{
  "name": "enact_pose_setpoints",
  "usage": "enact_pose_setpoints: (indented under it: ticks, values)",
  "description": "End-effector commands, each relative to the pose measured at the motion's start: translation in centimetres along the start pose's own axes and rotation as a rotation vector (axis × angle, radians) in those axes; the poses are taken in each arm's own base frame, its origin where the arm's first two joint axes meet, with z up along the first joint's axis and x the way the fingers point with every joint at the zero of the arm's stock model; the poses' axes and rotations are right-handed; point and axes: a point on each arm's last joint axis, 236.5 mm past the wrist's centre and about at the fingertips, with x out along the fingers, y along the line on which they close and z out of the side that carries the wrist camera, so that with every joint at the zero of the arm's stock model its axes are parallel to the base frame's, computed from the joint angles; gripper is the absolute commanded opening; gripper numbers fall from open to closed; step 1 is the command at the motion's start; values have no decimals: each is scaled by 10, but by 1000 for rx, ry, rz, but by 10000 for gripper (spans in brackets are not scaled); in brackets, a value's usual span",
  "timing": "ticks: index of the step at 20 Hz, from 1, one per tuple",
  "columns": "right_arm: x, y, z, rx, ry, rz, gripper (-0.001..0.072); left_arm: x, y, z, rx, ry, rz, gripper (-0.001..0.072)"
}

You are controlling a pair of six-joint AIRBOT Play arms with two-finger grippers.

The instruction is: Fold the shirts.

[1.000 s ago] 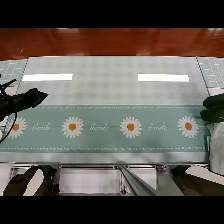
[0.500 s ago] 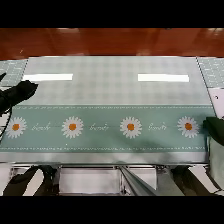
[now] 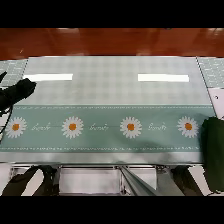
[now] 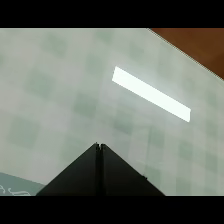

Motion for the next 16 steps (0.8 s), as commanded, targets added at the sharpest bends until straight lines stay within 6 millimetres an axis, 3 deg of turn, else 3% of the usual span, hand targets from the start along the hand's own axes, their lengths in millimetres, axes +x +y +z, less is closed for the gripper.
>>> enact_pose_setpoints:
  ticks: [1, 2, 4, 5, 6, 7, 9, 11, 13, 16]
  values:
    - [-11, 70, 25, -68, -31, 285, 142, -3, -4, 30, 13, -83, 6, 17]
    - [-30, 111, 39, -125, -78, 441, 25, -8, -12, 47, 30, -121, -4, 17]
    - [-87, 205, 62, -265, -234, 746, 25, -22, -34, 90, 88, -211, -34, 17]
    - [-117, 255, 60, -386, -316, 855, 25, -29, -48, 113, 106, -249, -54, 16]
    - [-135, 300, 45, -523, -371, 912, 25, -31, -65, 129, 125, -268, -81, 17]
    - [-143, 346, 16, -684, -405, 930, 25, -28, -84, 136, 143, -246, -121, 16]
    - [-118, 409, -50, -939, -392, 822, 25, -11, -135, 122, 227, -105, -231, 16]
    - [-78, 446, -111, -1192, -405, 676, 25, 11, -169, 90, 385, 79, -269, 16]
    - [-47, 466, -151, -1345, -465, 563, 24, 35, -160, 57, 399, 241, -169, 16]
    - [-5, 473, -158, -1412, -564, 345, 24, 67, -121, -7, 411, 382, -33, 16]
